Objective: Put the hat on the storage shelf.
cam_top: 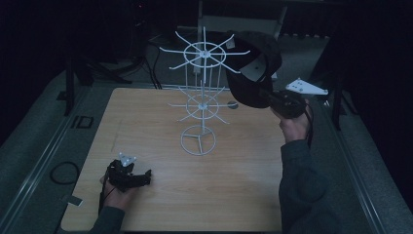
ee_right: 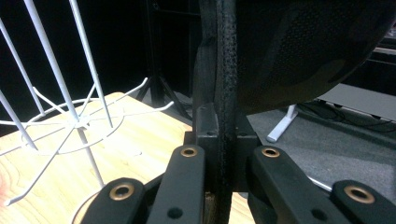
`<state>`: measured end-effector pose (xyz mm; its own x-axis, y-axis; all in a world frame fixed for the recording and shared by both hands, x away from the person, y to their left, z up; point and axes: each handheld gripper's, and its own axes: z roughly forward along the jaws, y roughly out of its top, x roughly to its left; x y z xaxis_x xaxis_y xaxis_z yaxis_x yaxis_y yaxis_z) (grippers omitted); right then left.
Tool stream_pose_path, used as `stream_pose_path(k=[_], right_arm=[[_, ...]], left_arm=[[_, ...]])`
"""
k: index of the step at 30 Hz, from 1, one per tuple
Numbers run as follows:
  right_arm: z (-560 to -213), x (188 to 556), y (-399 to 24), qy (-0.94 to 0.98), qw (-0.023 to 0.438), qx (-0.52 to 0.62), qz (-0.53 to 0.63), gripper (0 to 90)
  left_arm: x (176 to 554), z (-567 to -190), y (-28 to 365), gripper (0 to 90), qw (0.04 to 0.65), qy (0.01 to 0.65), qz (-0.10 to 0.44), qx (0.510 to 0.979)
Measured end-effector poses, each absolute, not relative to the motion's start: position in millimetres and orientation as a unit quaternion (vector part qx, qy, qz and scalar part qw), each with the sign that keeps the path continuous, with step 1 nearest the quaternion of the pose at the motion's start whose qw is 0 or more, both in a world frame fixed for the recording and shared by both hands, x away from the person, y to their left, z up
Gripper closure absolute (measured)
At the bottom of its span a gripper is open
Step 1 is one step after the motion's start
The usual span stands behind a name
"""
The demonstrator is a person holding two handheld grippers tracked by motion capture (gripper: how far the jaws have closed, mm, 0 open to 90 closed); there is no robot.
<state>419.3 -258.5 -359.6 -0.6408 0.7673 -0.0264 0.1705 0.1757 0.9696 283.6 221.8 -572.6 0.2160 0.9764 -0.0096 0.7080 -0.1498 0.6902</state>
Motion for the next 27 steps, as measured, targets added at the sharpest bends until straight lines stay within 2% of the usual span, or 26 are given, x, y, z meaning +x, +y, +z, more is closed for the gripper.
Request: stream_pose_path(k=[27], right_arm=[[-357.5,415.8,-258.9,0.711,0.278,0.321,0.560,86.6]], left_arm=[[283.7,-572.5,222.0,1.5,0.292,0.582,0.230,0.723]])
